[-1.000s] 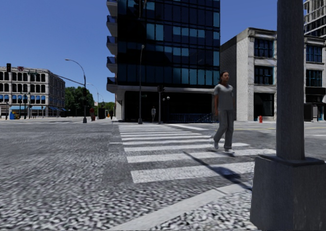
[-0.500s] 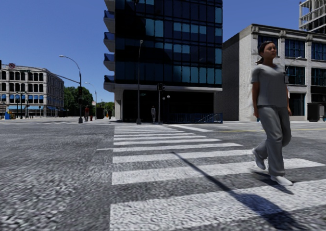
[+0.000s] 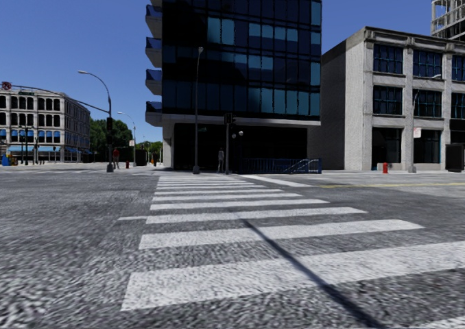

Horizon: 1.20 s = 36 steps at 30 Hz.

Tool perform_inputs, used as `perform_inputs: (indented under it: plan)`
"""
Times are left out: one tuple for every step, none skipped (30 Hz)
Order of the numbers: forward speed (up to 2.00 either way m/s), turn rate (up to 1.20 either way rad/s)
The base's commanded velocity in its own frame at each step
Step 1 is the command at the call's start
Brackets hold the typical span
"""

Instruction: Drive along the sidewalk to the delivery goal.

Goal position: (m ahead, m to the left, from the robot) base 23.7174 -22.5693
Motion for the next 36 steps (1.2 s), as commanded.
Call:
perform_inputs:
  plan:
    - [1.16,0.0]
    - [1.16,0.0]
    - [1.16,0.0]
    - [1.16,0.0]
    - [1.16,0.0]
    - [1.16,0.0]
    - [1.17,0.0]
    - [1.17,0.0]
    - [1.17,0.0]
    - [1.17,0.0]
    - [1.17,0.0]
    - [1.17,0.0]
    - [1.17,0.0]
    - [1.17,0.0]
    - [1.17,0.0]
    - [1.17,0.0]
    - [1.17,0.0]
    - [1.18,0.0]
    - [1.2,0.0]
    - [1.2,0.0]
    - [1.2,0.0]
    - [1.21,0.0]
    - [1.21,0.0]
    - [1.21,0.0]
    - [1.21,0.0]
    - [1.21,0.0]
    - [1.21,0.0]
    - [1.21,0.0]
    - [1.22,0.0]
    - [1.22,0.0]
    - [1.23,0.0]
    - [1.23,0.0]
    - [1.23,0.0]
    - [1.24,0.0]
    - [1.24,0.0]
    - [1.39,0.0]
